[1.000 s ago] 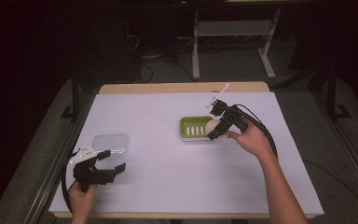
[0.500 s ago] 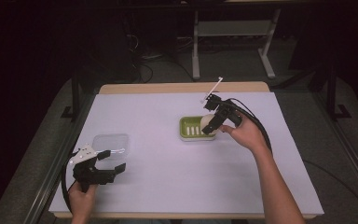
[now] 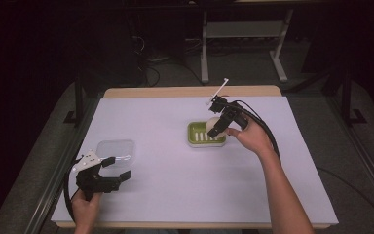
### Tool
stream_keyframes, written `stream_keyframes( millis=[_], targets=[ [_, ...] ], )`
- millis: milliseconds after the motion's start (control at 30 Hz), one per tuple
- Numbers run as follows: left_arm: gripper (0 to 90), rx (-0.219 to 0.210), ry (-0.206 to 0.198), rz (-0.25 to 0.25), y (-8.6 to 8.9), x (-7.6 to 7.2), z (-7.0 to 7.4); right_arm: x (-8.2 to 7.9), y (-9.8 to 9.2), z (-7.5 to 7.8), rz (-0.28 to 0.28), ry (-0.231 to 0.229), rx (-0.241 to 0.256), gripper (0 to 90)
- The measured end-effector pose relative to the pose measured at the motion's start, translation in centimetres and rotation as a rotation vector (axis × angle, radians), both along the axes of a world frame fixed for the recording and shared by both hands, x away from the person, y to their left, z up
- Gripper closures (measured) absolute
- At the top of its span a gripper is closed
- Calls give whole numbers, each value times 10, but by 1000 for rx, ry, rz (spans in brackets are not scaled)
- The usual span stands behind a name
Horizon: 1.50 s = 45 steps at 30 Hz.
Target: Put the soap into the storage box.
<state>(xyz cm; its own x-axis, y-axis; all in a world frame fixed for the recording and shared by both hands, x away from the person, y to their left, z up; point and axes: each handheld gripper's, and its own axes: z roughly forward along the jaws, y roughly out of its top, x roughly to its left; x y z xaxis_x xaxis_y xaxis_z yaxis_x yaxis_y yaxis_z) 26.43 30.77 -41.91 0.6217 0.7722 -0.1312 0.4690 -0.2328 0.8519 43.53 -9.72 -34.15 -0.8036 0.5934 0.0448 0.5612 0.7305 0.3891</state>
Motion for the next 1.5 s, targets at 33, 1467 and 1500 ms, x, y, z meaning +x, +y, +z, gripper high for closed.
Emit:
stream_keyframes(
  millis=[33,1467,1500],
  targets=[
    [128,-2,-1,1,0,0,0,2,2,-2,0,-3,-3,229],
    [128,-9,7,-14,-3,0,-1,29,27,-40,-72,43,-4,229],
    [128,-9,8,-15,-3,0,-1,29,28,-41,-71,45,-3,229]
  ],
)
